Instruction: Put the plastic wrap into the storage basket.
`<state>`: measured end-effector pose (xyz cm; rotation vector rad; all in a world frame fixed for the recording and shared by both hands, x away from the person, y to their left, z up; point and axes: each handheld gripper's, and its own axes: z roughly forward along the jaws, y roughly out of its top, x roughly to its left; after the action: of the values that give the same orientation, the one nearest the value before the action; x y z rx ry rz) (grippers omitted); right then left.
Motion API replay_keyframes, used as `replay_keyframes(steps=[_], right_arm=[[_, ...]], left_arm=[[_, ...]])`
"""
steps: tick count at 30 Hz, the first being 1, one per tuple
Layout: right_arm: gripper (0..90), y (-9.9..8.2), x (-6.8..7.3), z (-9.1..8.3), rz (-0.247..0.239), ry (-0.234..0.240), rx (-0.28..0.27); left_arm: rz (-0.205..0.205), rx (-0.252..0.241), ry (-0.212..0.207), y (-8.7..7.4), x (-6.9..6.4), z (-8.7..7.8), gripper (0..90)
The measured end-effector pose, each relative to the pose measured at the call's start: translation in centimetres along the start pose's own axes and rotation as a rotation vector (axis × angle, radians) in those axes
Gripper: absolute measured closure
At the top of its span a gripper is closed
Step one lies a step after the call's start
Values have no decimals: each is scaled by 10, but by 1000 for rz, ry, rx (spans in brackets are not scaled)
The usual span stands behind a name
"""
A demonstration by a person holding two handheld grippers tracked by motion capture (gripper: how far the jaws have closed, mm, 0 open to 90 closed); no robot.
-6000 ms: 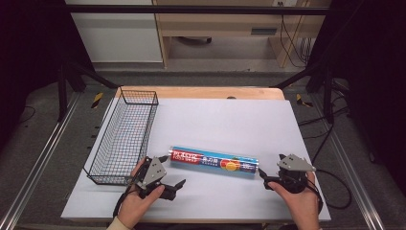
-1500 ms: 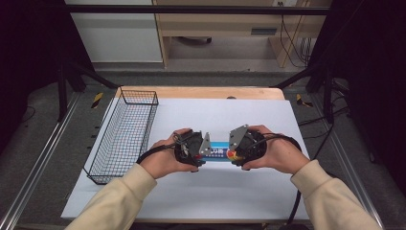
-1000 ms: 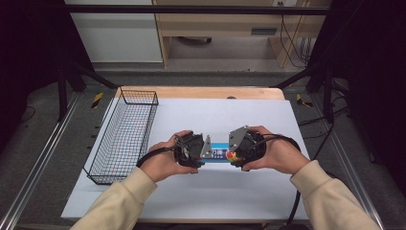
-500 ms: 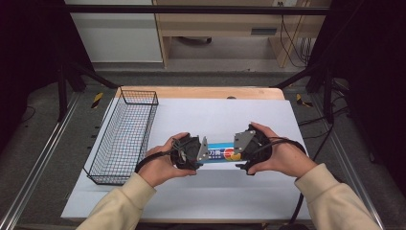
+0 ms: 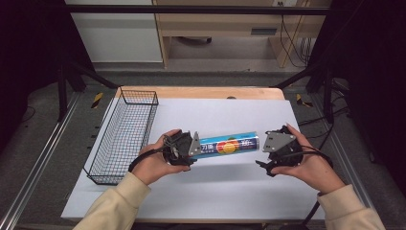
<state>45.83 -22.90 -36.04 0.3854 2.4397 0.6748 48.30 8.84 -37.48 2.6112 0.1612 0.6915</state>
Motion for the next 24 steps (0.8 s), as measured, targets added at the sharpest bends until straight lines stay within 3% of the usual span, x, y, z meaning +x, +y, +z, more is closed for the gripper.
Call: replay_keyframes(steps=[7, 12, 15, 19, 21, 24], right_arm=[[93, -15, -5, 20, 241, -134, 16], [100, -21, -7, 43, 417, -263, -9], [105, -31, -7, 56, 498, -326, -26], [105, -44, -13, 69, 614, -377, -40], [104, -50, -14, 73, 664, -410, -23], [90, -55, -13, 75, 718, -422, 3]], left_arm=[[-45, -11, 30, 0, 9, -16, 295], [-86, -25, 54, 2, 14, -30, 295], [-83, -22, 67, 4, 20, -36, 296], [-91, 0, 88, 7, 30, -43, 296], [-104, 5, 96, 6, 35, -46, 296], [-127, 12, 114, 4, 40, -52, 297]])
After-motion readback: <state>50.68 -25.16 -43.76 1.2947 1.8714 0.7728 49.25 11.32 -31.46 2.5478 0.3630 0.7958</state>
